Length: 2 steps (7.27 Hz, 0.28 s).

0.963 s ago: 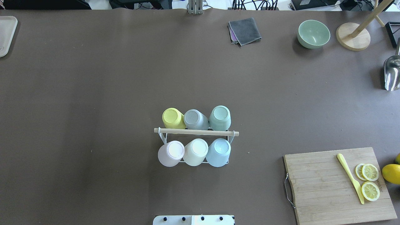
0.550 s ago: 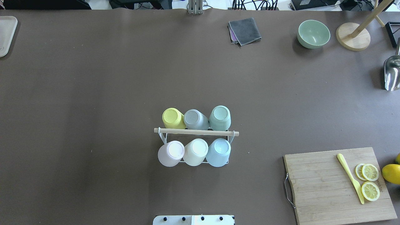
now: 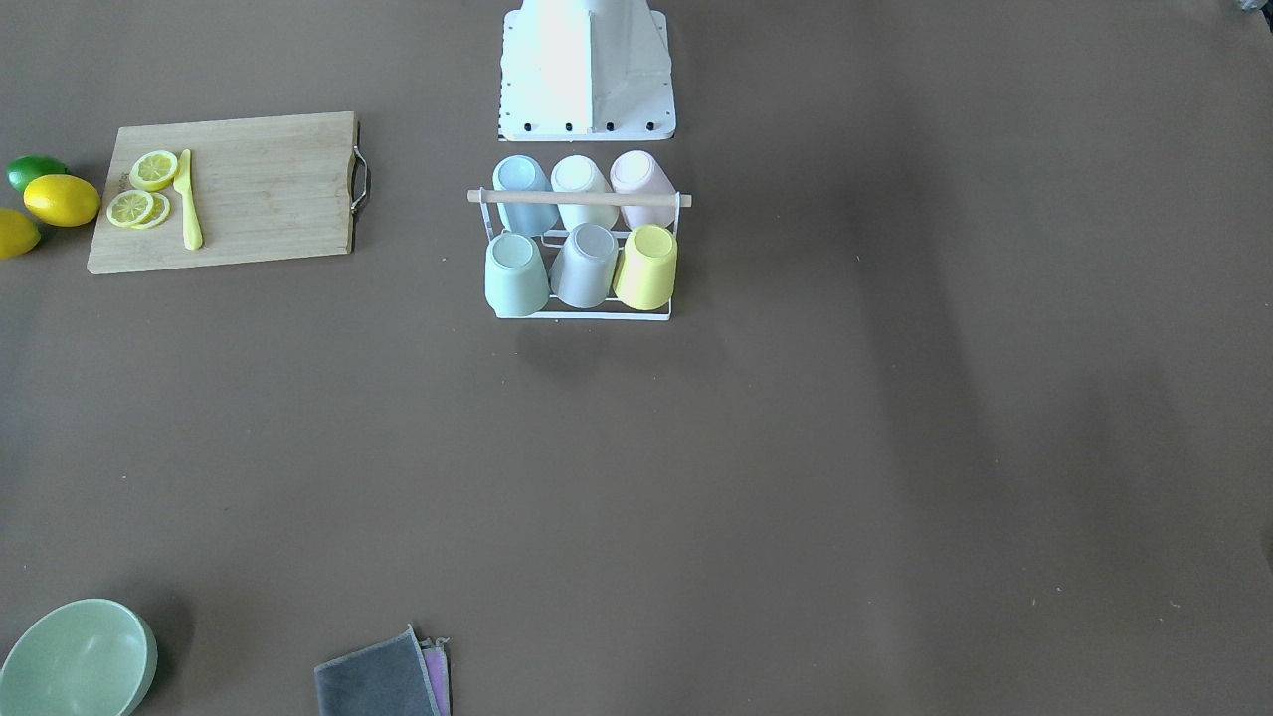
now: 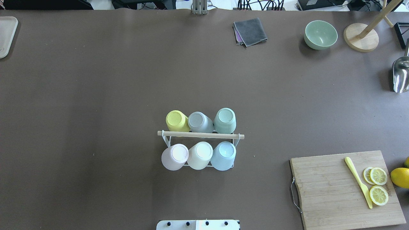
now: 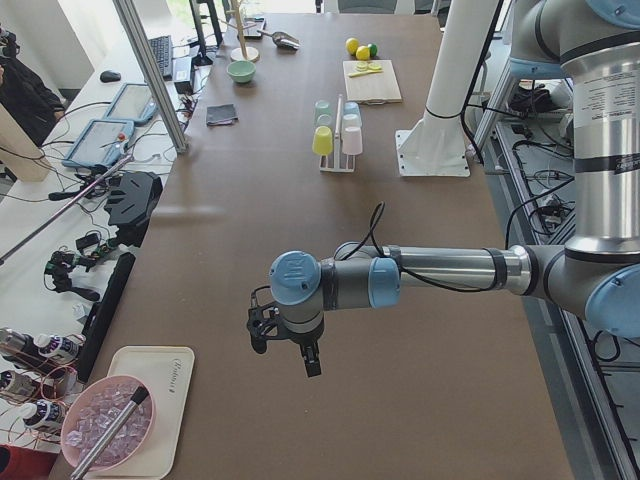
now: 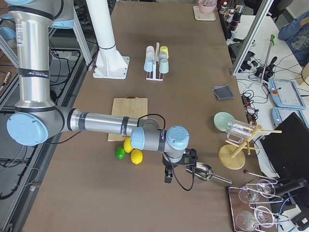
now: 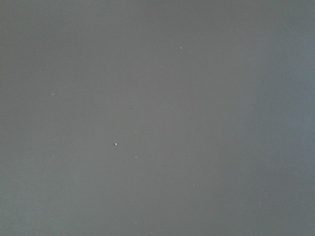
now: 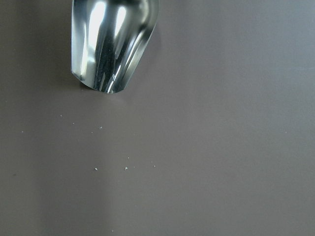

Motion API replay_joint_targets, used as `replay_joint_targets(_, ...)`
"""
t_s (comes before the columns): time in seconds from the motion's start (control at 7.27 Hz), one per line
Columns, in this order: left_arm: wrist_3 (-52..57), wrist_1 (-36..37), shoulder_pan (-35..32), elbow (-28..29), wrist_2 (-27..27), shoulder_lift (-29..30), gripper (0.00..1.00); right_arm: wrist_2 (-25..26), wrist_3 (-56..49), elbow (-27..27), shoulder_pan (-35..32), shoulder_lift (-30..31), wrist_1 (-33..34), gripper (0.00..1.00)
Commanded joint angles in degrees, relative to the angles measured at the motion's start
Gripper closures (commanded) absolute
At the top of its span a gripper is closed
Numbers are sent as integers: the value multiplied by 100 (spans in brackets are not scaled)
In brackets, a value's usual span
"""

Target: Place cup on cup holder

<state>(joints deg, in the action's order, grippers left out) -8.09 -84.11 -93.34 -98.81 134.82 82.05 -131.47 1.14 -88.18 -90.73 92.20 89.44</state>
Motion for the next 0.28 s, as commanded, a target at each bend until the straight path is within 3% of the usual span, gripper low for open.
replay_joint_targets(0.0, 0, 0, 9, 2, 0, -5, 2, -1, 9, -15, -6, 0, -5, 0)
replay_joint_targets(0.14, 0, 0, 9, 2, 0, 21, 2, 7, 9, -24, 3, 9, -5, 0)
